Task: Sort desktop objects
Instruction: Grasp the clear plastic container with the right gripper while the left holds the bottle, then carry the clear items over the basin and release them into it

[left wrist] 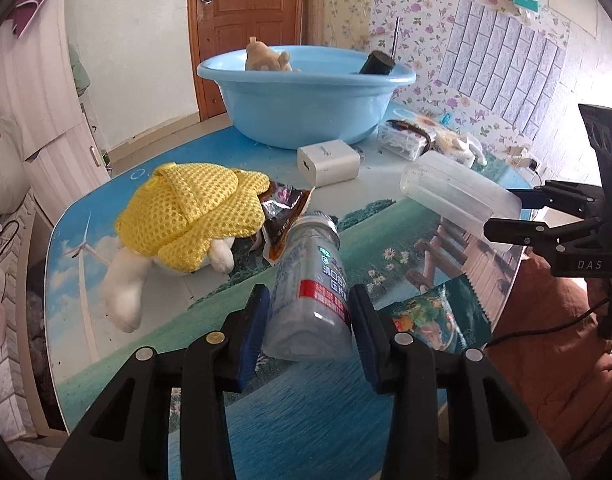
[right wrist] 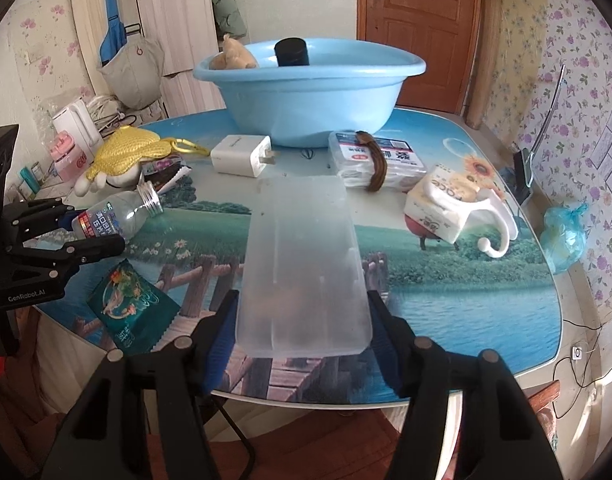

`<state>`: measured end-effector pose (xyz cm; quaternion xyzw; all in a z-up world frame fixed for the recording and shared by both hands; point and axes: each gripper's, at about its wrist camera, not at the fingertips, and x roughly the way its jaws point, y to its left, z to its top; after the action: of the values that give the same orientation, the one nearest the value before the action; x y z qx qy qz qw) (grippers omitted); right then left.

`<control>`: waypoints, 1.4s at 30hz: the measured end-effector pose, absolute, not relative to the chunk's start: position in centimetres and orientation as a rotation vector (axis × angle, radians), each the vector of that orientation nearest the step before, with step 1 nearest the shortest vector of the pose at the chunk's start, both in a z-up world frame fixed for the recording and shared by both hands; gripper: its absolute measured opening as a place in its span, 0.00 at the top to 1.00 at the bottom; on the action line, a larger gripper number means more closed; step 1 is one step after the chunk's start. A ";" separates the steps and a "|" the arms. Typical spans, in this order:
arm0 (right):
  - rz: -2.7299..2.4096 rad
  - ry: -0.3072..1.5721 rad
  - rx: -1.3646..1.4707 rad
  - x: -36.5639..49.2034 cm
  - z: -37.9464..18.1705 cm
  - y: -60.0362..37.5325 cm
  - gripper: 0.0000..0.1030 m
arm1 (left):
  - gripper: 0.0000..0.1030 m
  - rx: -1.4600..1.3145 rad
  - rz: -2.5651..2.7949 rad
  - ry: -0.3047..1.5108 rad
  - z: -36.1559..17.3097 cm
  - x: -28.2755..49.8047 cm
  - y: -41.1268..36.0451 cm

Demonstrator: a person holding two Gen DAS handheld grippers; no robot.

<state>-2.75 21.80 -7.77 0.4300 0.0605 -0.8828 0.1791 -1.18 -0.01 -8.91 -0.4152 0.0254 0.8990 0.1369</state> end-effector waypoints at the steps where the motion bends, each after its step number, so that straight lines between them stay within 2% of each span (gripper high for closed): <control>1: -2.502 0.165 1.202 -2.6 -7.5 21.9 0.42 | 0.61 -1.189 2.609 0.067 -8.6 -1.1 -0.1; 14: -2.520 0.141 1.008 -1.3 -3.0 21.6 0.42 | 0.62 -1.067 2.663 0.064 -4.6 -0.4 -0.5; 26: -2.547 0.102 0.938 -0.6 -1.3 22.1 0.42 | 0.62 -0.995 2.685 0.064 -1.9 0.3 -0.8; 42: -2.576 0.055 0.881 -2.8 1.0 22.5 0.42 | 0.62 -0.883 2.691 0.079 2.5 -3.9 0.0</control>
<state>-2.80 22.47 0.95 0.3166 0.0196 -0.9254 0.2076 -3.87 0.04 2.50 -0.3080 0.0277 0.9385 0.1537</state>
